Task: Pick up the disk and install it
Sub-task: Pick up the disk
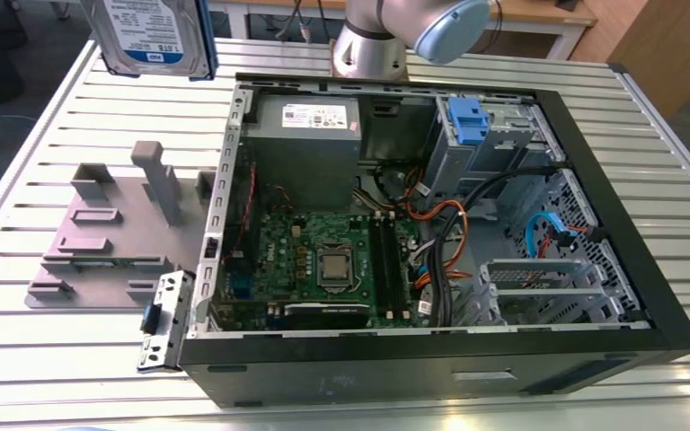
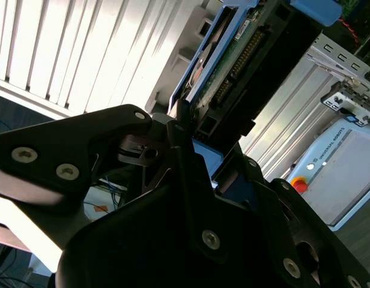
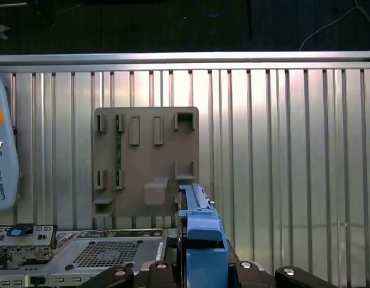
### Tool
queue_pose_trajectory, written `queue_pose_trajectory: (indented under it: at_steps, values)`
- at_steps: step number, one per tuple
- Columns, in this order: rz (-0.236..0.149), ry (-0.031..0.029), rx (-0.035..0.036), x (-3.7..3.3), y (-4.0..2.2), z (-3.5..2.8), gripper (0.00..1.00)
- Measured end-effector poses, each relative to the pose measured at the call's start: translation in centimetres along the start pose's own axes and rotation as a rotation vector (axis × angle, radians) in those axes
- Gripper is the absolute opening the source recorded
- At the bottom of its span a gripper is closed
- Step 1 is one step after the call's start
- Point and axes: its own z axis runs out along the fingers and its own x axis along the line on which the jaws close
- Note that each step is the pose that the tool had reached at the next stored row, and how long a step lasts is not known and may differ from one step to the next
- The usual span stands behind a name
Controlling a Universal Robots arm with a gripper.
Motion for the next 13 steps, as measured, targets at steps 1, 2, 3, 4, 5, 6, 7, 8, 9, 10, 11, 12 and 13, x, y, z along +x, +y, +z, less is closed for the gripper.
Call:
queue_pose_trajectory:
  at_steps: [1,2,3,4,5,6,7,8,9,10,11,12,13]
  values:
    - [0.0,0.0,0.0,0.0,-0.03,0.0,0.36]
    - [0.0,0.0001,-0.0001,0.0,-0.06,-0.01,0.36]
    - [0.0,0.0,-0.0001,0.0,-0.09,0.0,0.36]
    - [0.0,0.0,0.0,0.0,-0.11,0.0,0.36]
    - [0.0,0.0,0.0,0.0,-0.14,0.0,0.36]
    - [0.0,0.0001,-0.0001,-0.01,-0.17,0.0,0.36]
    - [0.0,0.0,-0.0001,-0.01,-0.2,0.0,0.36]
    - [0.0,0.0001,-0.0001,-0.01,-0.23,0.0,0.36]
    - [0.0,0.0,0.0,-0.01,-0.26,0.0,0.36]
    - [0.0,0.0,0.0,-0.01,-0.29,0.0,0.36]
    - [0.0,0.0,0.0,-0.01,-0.31,0.0,0.36]
    - [0.0,0.0,-0.0001,-0.01,-0.34,0.0,0.36]
    - [0.0,0.0,0.0,-0.01,-0.35,0.0,0.36]
